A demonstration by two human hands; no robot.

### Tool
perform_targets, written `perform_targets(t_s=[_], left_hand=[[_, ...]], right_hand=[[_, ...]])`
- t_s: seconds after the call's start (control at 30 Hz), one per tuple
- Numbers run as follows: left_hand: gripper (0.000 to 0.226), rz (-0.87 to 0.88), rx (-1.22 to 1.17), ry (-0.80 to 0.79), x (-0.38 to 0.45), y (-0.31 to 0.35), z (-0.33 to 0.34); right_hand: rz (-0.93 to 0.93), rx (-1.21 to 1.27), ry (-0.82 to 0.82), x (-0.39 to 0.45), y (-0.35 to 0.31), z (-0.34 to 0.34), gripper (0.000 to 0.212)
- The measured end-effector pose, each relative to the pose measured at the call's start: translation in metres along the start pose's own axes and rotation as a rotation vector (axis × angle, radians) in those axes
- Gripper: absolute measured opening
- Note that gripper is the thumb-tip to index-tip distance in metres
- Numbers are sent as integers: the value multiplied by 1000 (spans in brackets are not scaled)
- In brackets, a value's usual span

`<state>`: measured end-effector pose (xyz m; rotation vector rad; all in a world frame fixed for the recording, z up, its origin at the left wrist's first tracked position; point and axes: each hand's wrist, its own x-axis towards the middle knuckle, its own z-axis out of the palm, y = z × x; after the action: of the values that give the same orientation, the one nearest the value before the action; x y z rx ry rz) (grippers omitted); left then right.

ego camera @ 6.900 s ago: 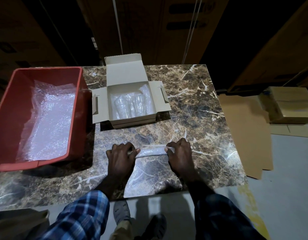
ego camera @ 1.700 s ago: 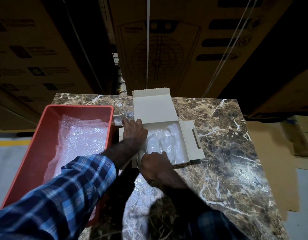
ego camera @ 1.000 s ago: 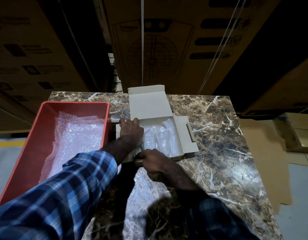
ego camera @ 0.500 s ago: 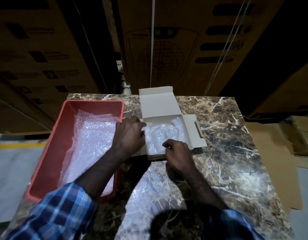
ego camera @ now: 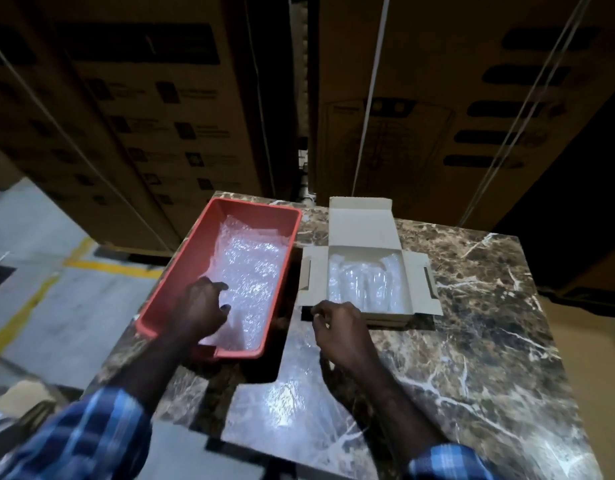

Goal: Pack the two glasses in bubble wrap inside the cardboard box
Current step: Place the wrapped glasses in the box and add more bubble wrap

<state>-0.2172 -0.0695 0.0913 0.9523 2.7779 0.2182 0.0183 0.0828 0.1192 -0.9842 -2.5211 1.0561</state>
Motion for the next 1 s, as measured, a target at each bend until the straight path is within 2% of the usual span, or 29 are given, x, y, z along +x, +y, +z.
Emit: perform_targets(t_s=[0.1,0.17,0.3,0.43,0.53,0.63,0.7,0.8,0.93,1.0], left_hand=[[63,-49,111,-105,11,-15,4],[66,-58,118,-138,13,-13,0],[52,-21,236,-166,16,-13,0],[28,47,336,-136,21,-22,2],[23,72,312,-130,27,-30,2],[51,72,237,-125,32,-30,1],[70,118,255,-144,34,-29,4],[81,131,226,-220,40,-31,11],[74,97,140,-335,40,-37,16],[58,108,147,-340,40,-40,16]], right_hand=[[-78,18,-2,-9,-19,9,28],[-144,1,31,-12,-31,13,28],[-266,-19,111,-16,-55,21,28],[-365,-33,184,-10,-78,39,27],[-317,-86,88,0,-92,59,30],[-231,-232,-40,16,-107,78,28],[-145,-389,-209,25,-119,89,22],[-96,-525,-391,33,-125,108,25],[-13,-545,-450,46,-117,134,26],[23,-546,-469,52,-112,144,27]])
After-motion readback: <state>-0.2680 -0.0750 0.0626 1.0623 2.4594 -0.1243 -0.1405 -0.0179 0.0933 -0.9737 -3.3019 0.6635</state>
